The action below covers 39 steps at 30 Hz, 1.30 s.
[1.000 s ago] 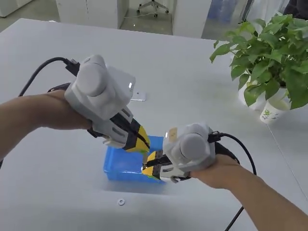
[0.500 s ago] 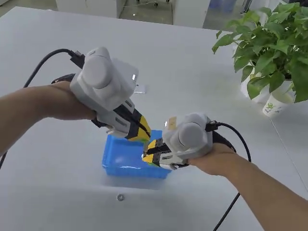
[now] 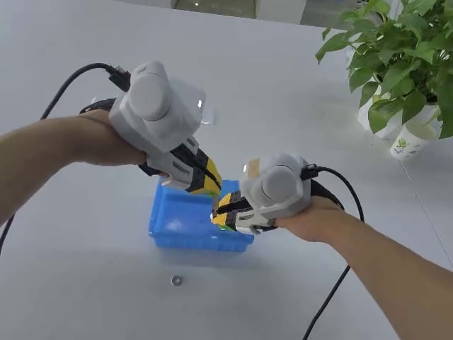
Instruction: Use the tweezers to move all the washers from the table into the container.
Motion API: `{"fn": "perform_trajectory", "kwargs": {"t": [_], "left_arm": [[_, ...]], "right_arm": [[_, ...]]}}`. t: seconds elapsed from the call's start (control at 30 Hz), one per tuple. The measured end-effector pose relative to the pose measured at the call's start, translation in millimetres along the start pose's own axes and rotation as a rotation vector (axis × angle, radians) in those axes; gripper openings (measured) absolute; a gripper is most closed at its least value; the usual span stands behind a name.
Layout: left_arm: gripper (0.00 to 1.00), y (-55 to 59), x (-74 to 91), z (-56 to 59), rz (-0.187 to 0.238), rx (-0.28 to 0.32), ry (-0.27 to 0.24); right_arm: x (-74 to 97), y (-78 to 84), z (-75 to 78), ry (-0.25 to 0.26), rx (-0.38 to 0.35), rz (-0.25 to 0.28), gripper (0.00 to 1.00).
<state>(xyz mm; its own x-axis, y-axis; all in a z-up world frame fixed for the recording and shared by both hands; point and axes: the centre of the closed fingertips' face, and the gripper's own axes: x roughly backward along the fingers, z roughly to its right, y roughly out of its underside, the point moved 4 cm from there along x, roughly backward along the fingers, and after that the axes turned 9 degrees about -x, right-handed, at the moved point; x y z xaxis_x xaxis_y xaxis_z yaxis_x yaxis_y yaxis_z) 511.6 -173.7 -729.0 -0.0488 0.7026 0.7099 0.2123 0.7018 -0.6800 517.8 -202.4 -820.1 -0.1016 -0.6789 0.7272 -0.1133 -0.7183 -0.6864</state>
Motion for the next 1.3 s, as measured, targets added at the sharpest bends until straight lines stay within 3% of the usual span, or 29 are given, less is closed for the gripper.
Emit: {"fn": "perform_trajectory", "kwargs": {"t": [0.67,1.3], "left_arm": [[0.05,15.6,-12.8,-0.5,-0.004,0.035,0.003],[0.05,7.6,-7.2,-0.5,0.006,0.033,-0.004]], "right_arm": [[-14.6,12.8,3.0,-0.046,0.002,-0.047,0.1],[-5.9,7.9,2.9,-0.028,0.014,-0.037,0.11]]}}
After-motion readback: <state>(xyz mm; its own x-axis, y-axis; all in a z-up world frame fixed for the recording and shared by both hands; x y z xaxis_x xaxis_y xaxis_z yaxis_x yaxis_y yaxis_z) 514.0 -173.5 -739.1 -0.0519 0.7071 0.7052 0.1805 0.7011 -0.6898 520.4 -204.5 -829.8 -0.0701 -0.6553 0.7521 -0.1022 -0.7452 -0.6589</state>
